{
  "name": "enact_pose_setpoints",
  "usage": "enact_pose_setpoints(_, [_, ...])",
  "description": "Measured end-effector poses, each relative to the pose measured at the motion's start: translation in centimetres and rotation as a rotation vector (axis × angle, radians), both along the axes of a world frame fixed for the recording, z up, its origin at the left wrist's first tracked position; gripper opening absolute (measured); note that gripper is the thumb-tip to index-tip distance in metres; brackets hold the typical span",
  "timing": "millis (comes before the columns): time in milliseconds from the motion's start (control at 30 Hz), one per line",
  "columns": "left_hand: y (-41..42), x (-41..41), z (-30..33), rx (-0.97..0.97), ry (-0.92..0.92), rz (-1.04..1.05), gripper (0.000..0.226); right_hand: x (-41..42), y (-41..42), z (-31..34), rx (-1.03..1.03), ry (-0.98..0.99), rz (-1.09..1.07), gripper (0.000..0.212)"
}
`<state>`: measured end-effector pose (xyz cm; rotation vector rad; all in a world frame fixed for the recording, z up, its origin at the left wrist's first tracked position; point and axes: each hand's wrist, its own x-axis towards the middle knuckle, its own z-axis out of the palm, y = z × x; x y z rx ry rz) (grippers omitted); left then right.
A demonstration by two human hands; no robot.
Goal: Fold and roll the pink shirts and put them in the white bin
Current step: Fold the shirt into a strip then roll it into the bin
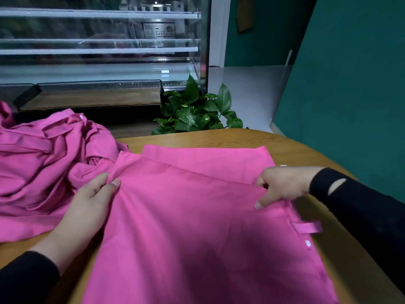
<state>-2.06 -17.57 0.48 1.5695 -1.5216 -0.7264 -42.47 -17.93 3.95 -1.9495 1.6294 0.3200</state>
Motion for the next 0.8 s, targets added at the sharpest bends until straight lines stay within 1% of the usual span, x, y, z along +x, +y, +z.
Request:
enact_pose_setpoints(33, [0.0,0.2,0.1,0.014,0.044,0.023,0.026,-0.7,0.4,0.3,0.004,0.013,-0.016,0.051])
enact_pose_setpoints(67, [0.0,0.5,0.1,0.032,0.114,0.043,0.039,-1.4,0.9,0.6,0.002,-0.017,-0.040,0.051])
enact_pose_setpoints(100, [0.1,0.7,0.3,0.059,0.203,0.062,0.046,-2.0,1.4,1.0,-0.012,-0.103,-0.086,0.054])
enact_pose_setpoints(133, [0.2,0.9,0.5,0.071,0.327,0.070,0.049,-2.5,2.0,1.4,-0.026,-0.237,-0.150,0.056])
enact_pose_setpoints(167, [0.5,0.8,0.9,0.106,0.452,0.068,0.050,-2.9,2.5,1.6,-0.030,-0.422,-0.239,0.051])
enact_pose_setpoints(233, [0.7,1.2,1.3,0.203,0.623,0.080,0.048,-3.1,3.4,1.7,-0.019,-0.810,-0.422,0.024])
enact_pose_setpoints(267, [0.7,1.3,1.4,0.232,0.656,0.068,0.045,-3.0,3.8,1.7,-0.031,-0.938,-0.495,0.013])
enact_pose_setpoints(333, [0.9,0.8,2.0,0.275,0.642,0.052,0.037,-2.8,4.3,1.1,-0.065,-1.064,-0.623,0.013])
enact_pose_setpoints(367, [1.1,0.3,2.4,0.297,0.631,0.031,0.029,-2.8,4.4,0.7,-0.050,-1.126,-0.679,0.009])
enact_pose_setpoints(400, [1.2,-0.1,2.5,0.320,0.620,0.007,0.024,-2.6,4.5,0.2,-0.024,-1.196,-0.738,0.010])
enact_pose_setpoints(433, [1.4,-0.5,2.5,0.355,0.608,-0.007,0.024,-2.3,4.7,-0.3,0.010,-1.253,-0.776,0.018])
enact_pose_setpoints(500, [1.7,-0.6,2.2,0.419,0.575,-0.036,0.034,-1.8,5.3,-1.3,0.028,-1.269,-0.823,0.024])
enact_pose_setpoints(533, [2.0,-0.7,2.1,0.420,0.557,-0.061,0.034,-1.6,5.6,-1.7,0.005,-1.245,-0.840,0.023])
enact_pose_setpoints(600, [2.1,-0.9,2.5,0.352,0.520,-0.076,0.022,-1.5,5.9,-1.9,-0.100,-1.215,-0.875,0.020])
enact_pose_setpoints(733, [0.0,-1.6,4.9,0.181,0.521,-0.074,0.029,-2.0,3.9,0.1,-0.373,-1.266,-0.923,0.017])
enact_pose_setpoints(800, [-2.6,-2.0,5.3,0.168,0.449,-0.071,0.025,-2.0,1.3,1.1,-0.460,-1.210,-0.896,0.018])
